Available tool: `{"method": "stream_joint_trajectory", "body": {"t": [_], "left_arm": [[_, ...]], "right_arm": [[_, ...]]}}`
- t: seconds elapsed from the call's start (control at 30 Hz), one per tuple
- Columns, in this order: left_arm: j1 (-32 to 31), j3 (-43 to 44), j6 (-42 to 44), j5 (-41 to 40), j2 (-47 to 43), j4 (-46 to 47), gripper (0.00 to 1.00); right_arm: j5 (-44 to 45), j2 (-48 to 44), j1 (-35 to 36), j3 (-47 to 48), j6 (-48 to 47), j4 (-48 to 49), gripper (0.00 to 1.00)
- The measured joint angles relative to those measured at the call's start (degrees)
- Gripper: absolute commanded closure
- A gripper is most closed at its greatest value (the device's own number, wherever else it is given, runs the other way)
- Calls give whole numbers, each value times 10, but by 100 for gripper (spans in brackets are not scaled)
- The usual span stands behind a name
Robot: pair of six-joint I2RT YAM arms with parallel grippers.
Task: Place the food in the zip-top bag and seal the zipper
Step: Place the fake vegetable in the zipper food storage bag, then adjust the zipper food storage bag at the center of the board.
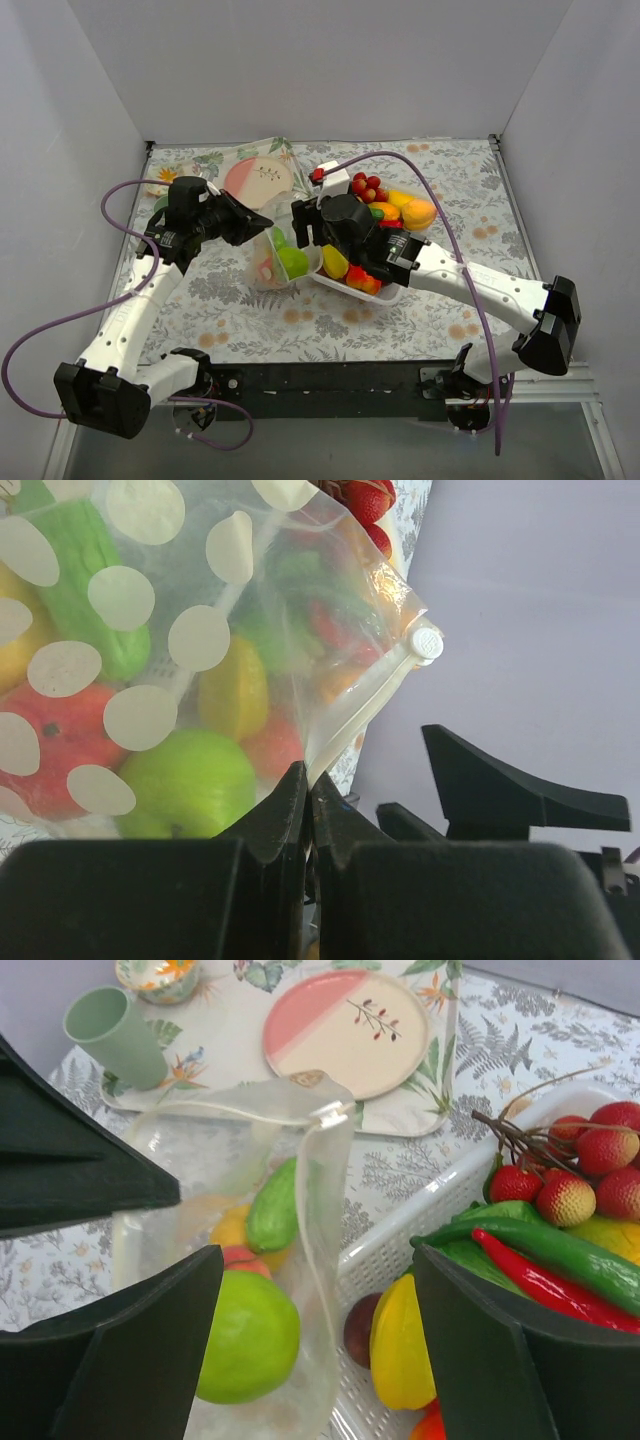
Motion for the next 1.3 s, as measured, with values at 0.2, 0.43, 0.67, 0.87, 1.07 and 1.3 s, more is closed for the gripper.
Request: {"method": "stream_joint_trajectory", "body": {"t": [0.2, 0.43, 0.67, 0.87, 1.07, 1.3], "left_arm": [[1, -1, 0, 0, -6, 0, 100], [2, -2, 4, -2, -14, -5, 100], [4, -2, 40, -47, -14, -28, 100], [8, -13, 87, -117, 0, -64, 99], [8, 32, 122, -154, -10, -137, 98], [8, 94, 153, -152, -4, -188, 100]], "right_arm": [[-50, 4, -12, -12, 22, -40, 28], [-73, 23, -12, -27, 45, -74, 67], [-64, 106, -13, 106, 37, -182, 99], [-96, 215, -17, 349, 14, -242, 99], [-127, 244, -42, 354, 12, -257, 99], [-135, 273, -56, 344, 12, -276, 99]]}}
